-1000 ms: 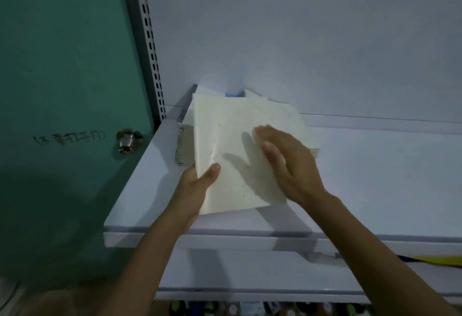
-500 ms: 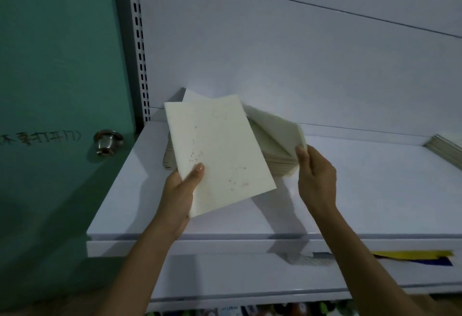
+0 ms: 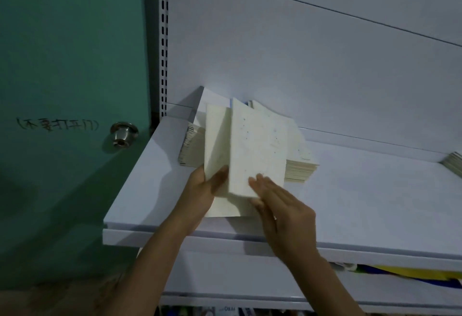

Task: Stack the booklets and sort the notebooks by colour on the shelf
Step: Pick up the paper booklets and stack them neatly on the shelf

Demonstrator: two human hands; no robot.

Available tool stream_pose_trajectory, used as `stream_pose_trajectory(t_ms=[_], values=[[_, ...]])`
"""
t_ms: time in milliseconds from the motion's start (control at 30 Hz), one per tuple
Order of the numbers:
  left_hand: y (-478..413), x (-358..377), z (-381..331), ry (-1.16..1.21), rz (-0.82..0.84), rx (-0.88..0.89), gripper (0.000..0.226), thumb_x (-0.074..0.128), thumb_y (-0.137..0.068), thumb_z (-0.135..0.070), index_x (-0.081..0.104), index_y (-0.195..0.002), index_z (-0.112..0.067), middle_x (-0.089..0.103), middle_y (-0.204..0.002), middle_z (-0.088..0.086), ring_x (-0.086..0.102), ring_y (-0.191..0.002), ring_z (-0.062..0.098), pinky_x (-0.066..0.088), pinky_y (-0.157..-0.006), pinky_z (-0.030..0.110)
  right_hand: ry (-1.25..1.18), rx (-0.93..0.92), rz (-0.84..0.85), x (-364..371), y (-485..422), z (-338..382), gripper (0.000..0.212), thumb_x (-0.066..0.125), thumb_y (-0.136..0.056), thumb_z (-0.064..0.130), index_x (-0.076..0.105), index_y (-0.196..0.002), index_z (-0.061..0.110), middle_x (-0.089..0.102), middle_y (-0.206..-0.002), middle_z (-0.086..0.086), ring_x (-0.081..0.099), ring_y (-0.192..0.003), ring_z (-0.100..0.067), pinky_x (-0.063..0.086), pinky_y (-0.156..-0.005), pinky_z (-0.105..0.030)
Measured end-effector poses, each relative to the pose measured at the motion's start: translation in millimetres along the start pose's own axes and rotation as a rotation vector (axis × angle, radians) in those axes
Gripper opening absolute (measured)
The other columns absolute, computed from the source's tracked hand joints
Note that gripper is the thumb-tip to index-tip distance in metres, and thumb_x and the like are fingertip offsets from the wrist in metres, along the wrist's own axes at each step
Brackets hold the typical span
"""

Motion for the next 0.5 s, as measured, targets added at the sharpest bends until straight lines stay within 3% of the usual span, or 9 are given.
stream_pose_trajectory(t_ms=[167, 300, 400, 500], values=[[6, 4, -5, -0.125, 0.02, -0.039, 0.057, 0.036, -0.065, -0.087, 0.062, -0.097, -0.046, 0.069, -0.099, -0.024, 0.062, -0.099, -0.003, 0.047, -0.087, 0.022, -0.073, 0.119, 0.067, 18, 17, 1, 0.043, 0.037, -0.1, 0.043, 0.072, -0.11, 0.019, 0.06, -0.124, 0.005, 0.057, -0.118, -0.015, 0.05, -0.095, -0.033], [6, 6, -4, -0.239, -0.032, -0.001, 0.038, 0.063, -0.067, -0.064, 0.061, -0.094, -0.038, 0.069, -0.092, -0.023, 0.064, -0.088, -0.006, 0.051, -0.074, 0.015, -0.067, 0.121, 0.018, 23, 19, -1, 0.04, 0.041, -0.099, 0.041, 0.074, -0.104, 0.018, 0.063, -0.118, 0.006, 0.06, -0.113, -0.013, 0.052, -0.092, -0.032], [5, 3, 2, -0.296, -0.044, 0.002, 0.013, 0.066, -0.08, -0.045, 0.059, -0.09, -0.041, 0.066, -0.086, -0.028, 0.063, -0.083, -0.011, 0.049, -0.065, 0.008, -0.045, 0.086, -0.026, 24, 22, 0, 0.032, 0.049, -0.098, 0.035, 0.074, -0.102, 0.015, 0.067, -0.115, 0.002, 0.062, -0.111, -0.015, 0.053, -0.09, -0.032], [3, 2, 6, -0.285, -0.042, 0.014, 0.012, 0.064, -0.085, -0.039, 0.058, -0.096, -0.04, 0.065, -0.092, -0.026, 0.063, -0.085, -0.008, 0.05, -0.063, 0.008, 0.001, 0.052, -0.051, 26, 25, -1, 0.026, 0.055, -0.096, 0.03, 0.074, -0.101, 0.013, 0.068, -0.113, -0.002, 0.064, -0.109, -0.018, 0.053, -0.088, -0.033]])
Point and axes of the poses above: each hand's wrist, its own y-axis away from the middle knuckle, its own x-axis out of the palm, z = x × y, the point moved 1 cm from there along -y, towards the middle knuckle
